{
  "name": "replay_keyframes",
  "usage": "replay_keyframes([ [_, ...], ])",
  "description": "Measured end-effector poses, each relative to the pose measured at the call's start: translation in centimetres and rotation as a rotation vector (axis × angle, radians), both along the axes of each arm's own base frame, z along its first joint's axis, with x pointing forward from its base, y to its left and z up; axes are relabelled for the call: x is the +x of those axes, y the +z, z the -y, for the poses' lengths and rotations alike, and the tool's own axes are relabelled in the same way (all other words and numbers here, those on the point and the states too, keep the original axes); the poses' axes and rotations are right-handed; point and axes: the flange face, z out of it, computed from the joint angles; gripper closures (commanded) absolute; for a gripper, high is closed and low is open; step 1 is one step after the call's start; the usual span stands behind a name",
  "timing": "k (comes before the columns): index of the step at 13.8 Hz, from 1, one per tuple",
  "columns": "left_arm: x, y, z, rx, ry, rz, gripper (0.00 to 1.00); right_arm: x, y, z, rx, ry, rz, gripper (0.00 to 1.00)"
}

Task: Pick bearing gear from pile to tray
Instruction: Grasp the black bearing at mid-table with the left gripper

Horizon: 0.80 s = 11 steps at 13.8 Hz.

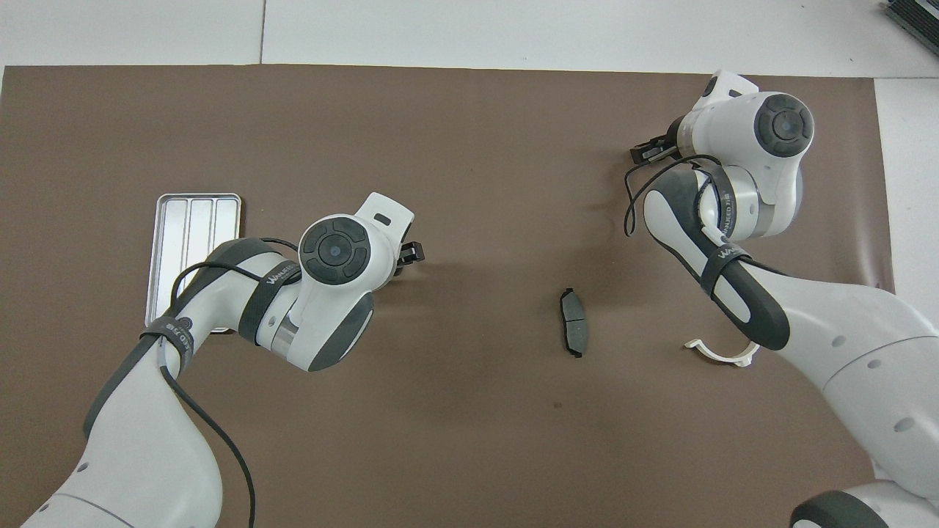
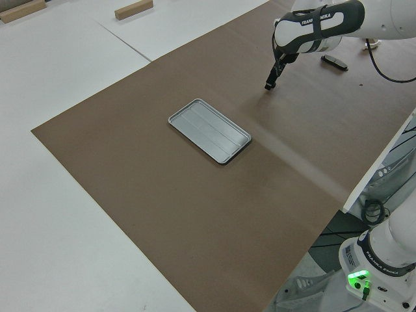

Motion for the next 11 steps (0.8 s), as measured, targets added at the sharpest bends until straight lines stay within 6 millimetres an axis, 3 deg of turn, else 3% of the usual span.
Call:
replay_keyframes([
  [3, -0.3, -0.53, 0.92, -0.012, 0.017, 0.01, 0.4, -0.15, -0.09, -0.15, 0.005, -0.006, -0.008, 0.5],
  [7, -0.24, -0.9, 1.0, -0.016, 0.017, 0.014, 0.59, -0.29, 0.03, -0.39, 0.013, -0.021, -0.025, 0.56],
  [9, -0.21, -0.93, 1.01, -0.016, 0.016, 0.016, 0.9, -0.33, 0.07, -0.05, 0.012, -0.028, -0.034, 0.75],
  [10, -0.15, -0.83, 0.91, -0.015, 0.017, 0.018, 1.0, -0.36, 0.09, 0.31, 0.011, -0.032, -0.041, 0.86],
  [11, -0.14, -0.83, 0.91, -0.015, 0.017, 0.019, 1.0, -0.37, 0.3, 0.52, 0.011, -0.036, -0.043, 0.93],
])
